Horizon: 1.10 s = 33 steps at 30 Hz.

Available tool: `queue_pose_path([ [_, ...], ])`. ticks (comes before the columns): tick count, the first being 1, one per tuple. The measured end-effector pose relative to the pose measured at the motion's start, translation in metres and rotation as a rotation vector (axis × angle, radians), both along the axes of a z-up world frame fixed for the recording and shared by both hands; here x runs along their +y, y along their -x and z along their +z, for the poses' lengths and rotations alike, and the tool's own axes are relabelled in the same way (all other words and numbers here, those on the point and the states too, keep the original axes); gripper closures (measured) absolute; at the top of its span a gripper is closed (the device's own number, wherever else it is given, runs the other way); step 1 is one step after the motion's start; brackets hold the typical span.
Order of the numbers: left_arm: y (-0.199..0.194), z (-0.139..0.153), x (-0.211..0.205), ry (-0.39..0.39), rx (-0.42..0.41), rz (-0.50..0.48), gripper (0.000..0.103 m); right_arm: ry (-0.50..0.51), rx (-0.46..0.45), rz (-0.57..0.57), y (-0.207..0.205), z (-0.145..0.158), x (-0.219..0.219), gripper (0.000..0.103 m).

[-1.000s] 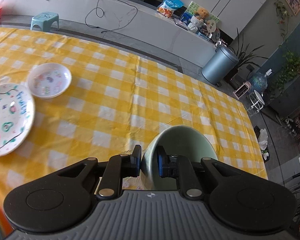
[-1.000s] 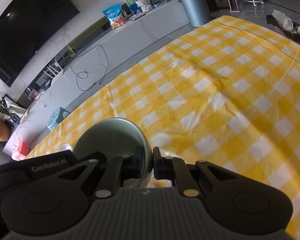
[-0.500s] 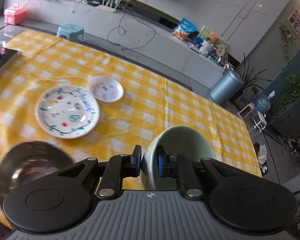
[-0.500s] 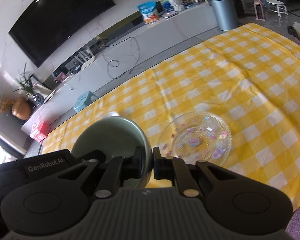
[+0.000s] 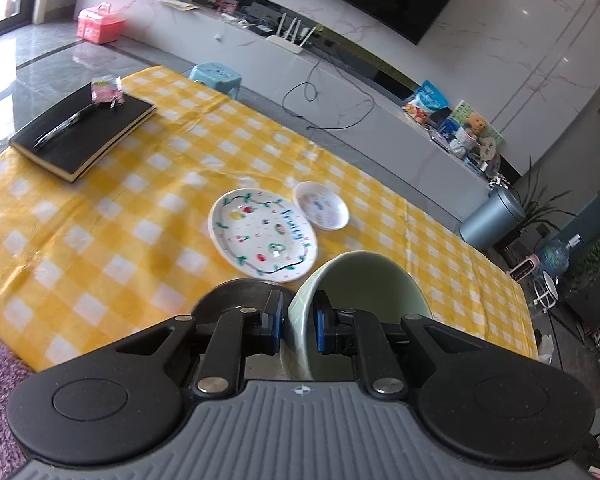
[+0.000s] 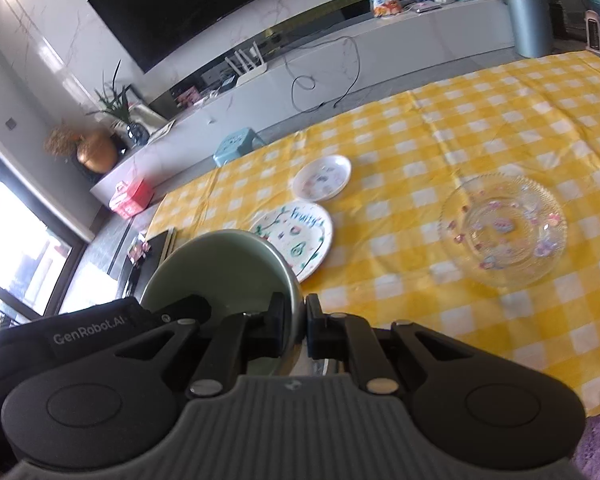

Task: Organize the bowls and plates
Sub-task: 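Lower the green bowl into the stacked steel bowls and open both grippers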

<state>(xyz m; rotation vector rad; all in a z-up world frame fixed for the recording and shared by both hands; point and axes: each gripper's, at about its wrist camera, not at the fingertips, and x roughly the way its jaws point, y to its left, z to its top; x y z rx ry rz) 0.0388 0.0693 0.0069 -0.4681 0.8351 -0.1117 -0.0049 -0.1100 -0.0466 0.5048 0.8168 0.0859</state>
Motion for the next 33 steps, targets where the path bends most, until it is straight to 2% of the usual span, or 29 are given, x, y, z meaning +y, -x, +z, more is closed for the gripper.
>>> queue_pose_path([
  [6, -0.002, -0.025, 0.017, 0.036, 0.054, 0.008, 0.086, 0.012, 0.065, 0.029, -0.005, -0.018, 0.013, 0.095],
  [17, -0.007, -0.054, 0.023, 0.004, 0.116, -0.008, 0.088, 0.053, 0.135, 0.064, -0.018, -0.044, 0.023, 0.095],
  [26, -0.012, -0.057, 0.013, -0.084, 0.11, -0.043, 0.09, 0.096, 0.121, 0.077, -0.023, -0.047, 0.026, 0.094],
  [33, -0.011, -0.056, 0.002, -0.186, 0.092, -0.069, 0.091, 0.114, 0.107, 0.093, -0.022, -0.046, 0.027, 0.091],
])
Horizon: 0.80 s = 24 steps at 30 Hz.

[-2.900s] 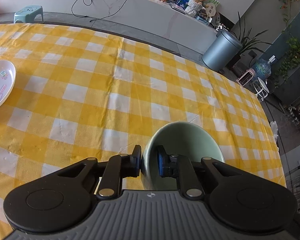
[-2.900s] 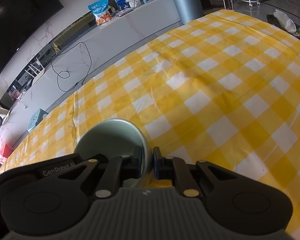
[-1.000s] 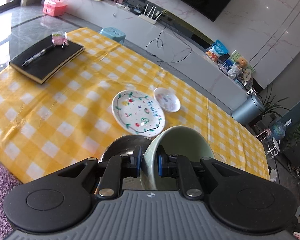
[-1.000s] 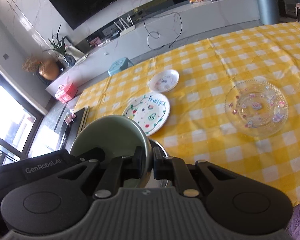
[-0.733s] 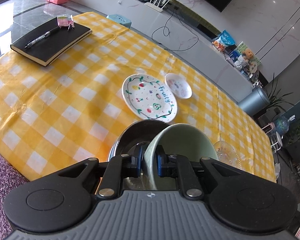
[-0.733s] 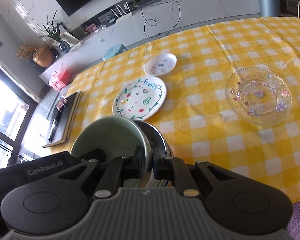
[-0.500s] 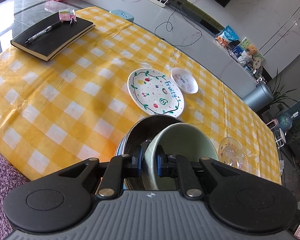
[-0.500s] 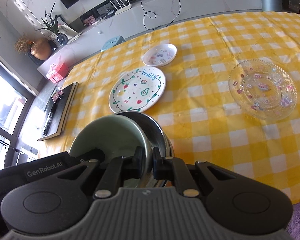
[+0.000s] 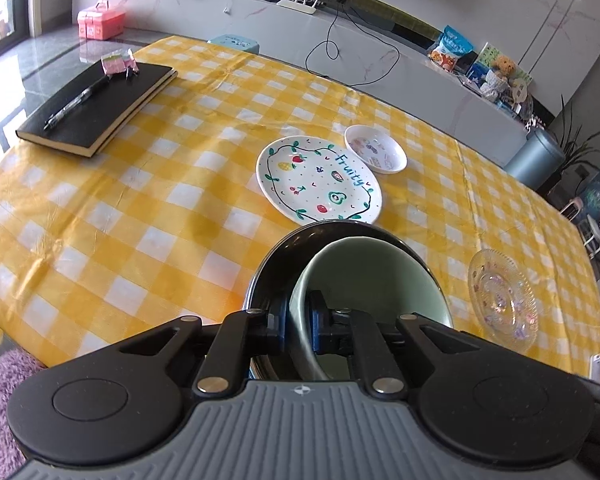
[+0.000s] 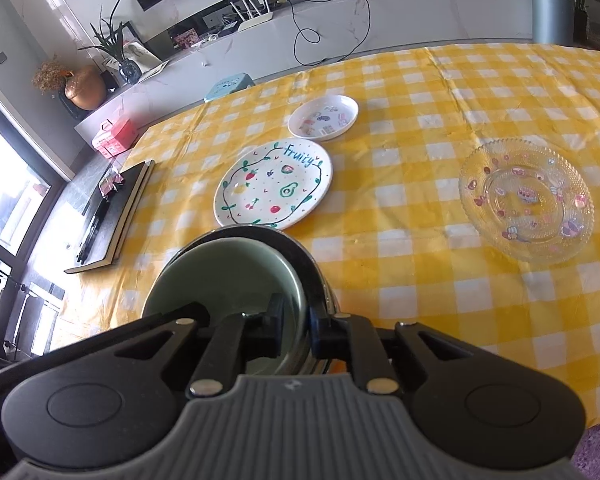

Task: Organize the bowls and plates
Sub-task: 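Lower the green bowl into the stacked steel bowls and open both grippers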

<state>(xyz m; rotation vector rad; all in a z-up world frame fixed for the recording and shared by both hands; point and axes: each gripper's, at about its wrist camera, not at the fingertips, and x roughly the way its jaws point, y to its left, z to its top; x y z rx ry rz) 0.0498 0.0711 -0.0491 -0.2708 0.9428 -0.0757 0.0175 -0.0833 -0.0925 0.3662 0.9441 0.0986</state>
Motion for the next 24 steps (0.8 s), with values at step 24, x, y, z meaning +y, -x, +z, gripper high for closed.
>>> queue_pose_path([
  [24, 0.0, 0.022, 0.005, 0.016, -0.059, 0.007, 0.07, -0.033, -0.083, 0.0, 0.006, 0.016, -0.007, 0.076],
])
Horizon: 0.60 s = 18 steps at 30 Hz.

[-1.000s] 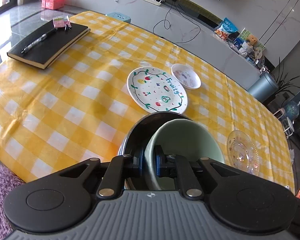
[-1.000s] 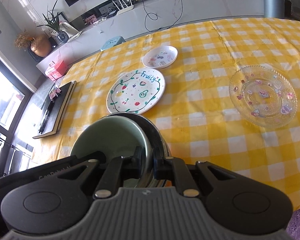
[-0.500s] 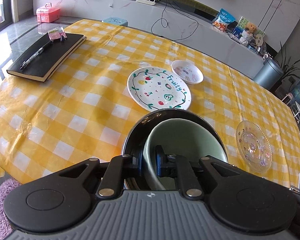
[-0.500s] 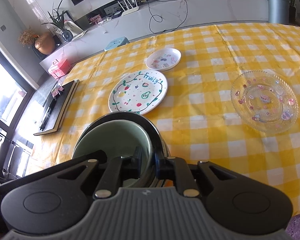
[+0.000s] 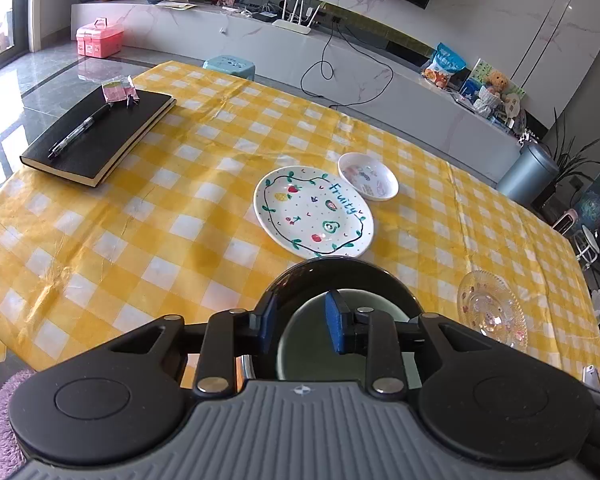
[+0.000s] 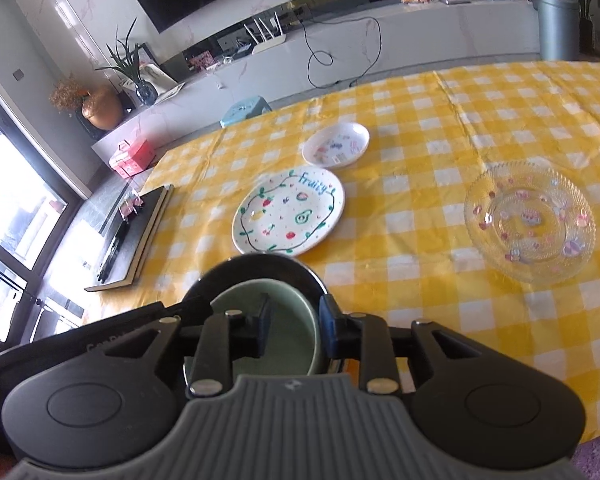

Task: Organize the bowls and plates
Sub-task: 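Lower the green bowl into the stacked steel bowls and open both grippers, then move both grippers to the clear glass plate and grasp its rim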

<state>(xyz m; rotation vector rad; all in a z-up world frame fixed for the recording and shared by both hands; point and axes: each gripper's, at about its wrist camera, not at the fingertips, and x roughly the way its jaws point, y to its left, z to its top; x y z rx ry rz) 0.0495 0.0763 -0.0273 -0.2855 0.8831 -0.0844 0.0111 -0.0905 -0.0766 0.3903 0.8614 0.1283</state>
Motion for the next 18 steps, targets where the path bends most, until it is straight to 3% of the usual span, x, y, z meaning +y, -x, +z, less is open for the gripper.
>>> queue_pose_path([
  [5, 0.004, 0.004, -0.002, 0.018, -0.021, -0.013, 0.069, -0.012, -0.014, -0.005, 0.002, 0.003, -0.004, 0.076],
  [10, 0.011, 0.017, -0.009, 0.051, -0.083, -0.043, 0.062, -0.028, -0.044, -0.028, 0.008, 0.009, -0.015, 0.071],
  [18, 0.016, 0.024, -0.039, 0.122, -0.149, -0.096, 0.061, -0.029, -0.078, -0.127, 0.02, 0.016, -0.054, 0.07],
])
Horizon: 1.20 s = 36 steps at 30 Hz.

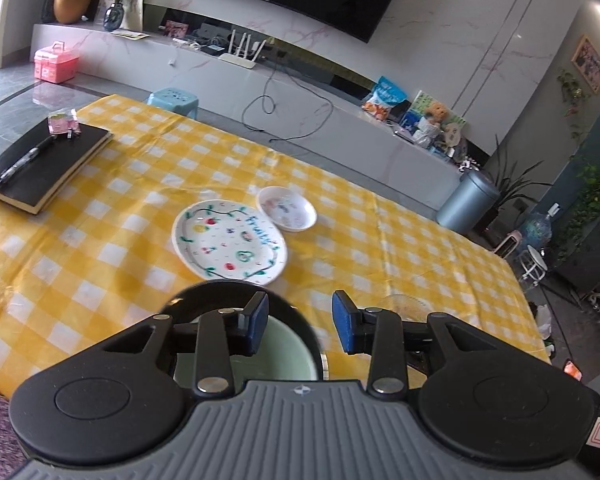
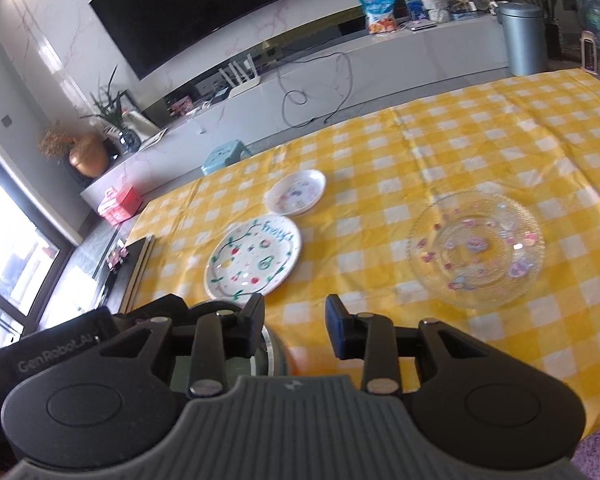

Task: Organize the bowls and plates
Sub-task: 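Move both grippers to the clear glass plate and grasp its rim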

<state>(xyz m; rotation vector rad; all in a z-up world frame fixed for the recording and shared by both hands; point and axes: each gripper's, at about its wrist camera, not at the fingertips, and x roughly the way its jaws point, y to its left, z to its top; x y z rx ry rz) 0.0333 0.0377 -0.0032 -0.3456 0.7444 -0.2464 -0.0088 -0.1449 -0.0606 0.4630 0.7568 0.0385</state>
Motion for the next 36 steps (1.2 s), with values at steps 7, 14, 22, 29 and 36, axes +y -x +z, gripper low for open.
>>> queue_pose_path([
  [7, -0.002, -0.007, -0.038, 0.004, 0.01, -0.06, 0.061, 0.006, -0.005, -0.087, 0.011, -0.006, -0.041, 0.069],
  [14, -0.007, -0.02, -0.071, -0.005, 0.025, -0.092, 0.06, 0.023, 0.019, -0.166, 0.015, -0.022, -0.078, 0.069],
  [22, -0.017, -0.038, -0.105, -0.009, 0.033, -0.155, 0.058, 0.009, 0.061, -0.25, 0.014, -0.049, -0.12, 0.069],
  [29, -0.034, -0.059, -0.124, -0.008, 0.066, -0.155, 0.058, -0.014, 0.072, -0.278, 0.006, -0.072, -0.145, 0.069],
  [36, -0.052, -0.083, -0.142, -0.039, 0.089, -0.164, 0.058, -0.01, 0.056, -0.275, -0.005, -0.09, -0.161, 0.075],
])
